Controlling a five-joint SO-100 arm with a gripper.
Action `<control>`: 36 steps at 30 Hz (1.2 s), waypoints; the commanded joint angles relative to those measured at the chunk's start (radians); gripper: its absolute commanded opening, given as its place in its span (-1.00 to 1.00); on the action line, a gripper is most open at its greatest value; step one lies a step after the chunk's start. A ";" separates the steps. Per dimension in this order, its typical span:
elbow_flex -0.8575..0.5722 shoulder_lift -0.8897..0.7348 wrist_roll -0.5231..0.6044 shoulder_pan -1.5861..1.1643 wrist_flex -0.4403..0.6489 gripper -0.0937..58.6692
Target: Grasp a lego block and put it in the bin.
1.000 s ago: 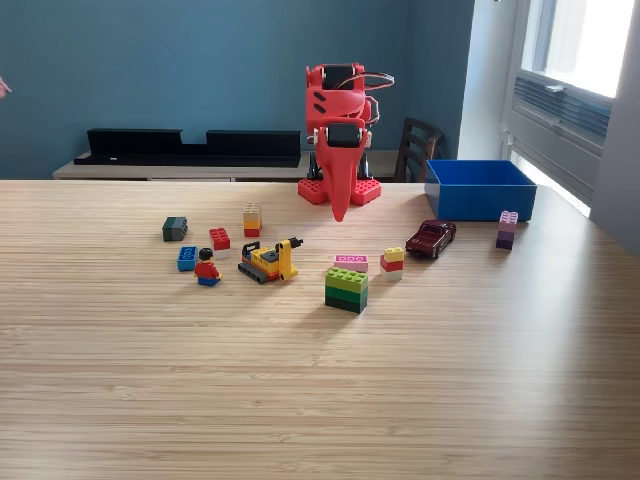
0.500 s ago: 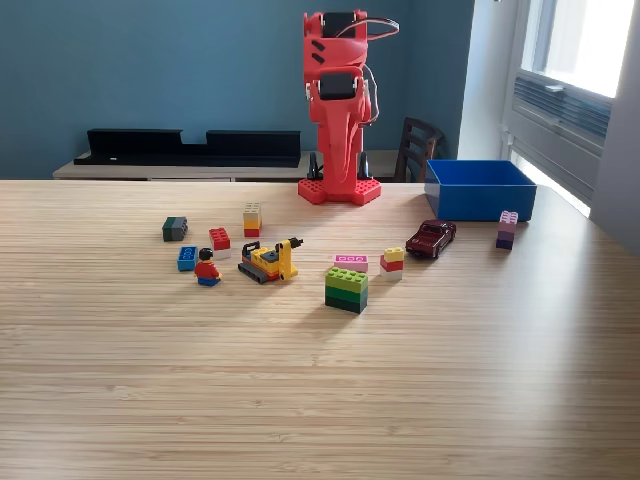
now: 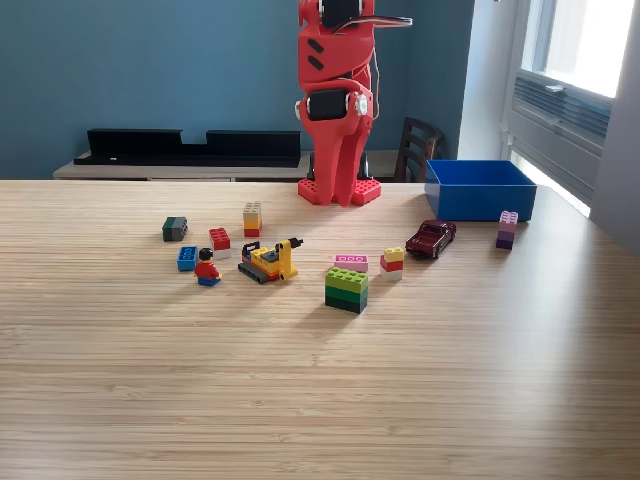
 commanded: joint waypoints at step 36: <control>-0.764 -0.795 0.069 -0.014 0.152 -0.99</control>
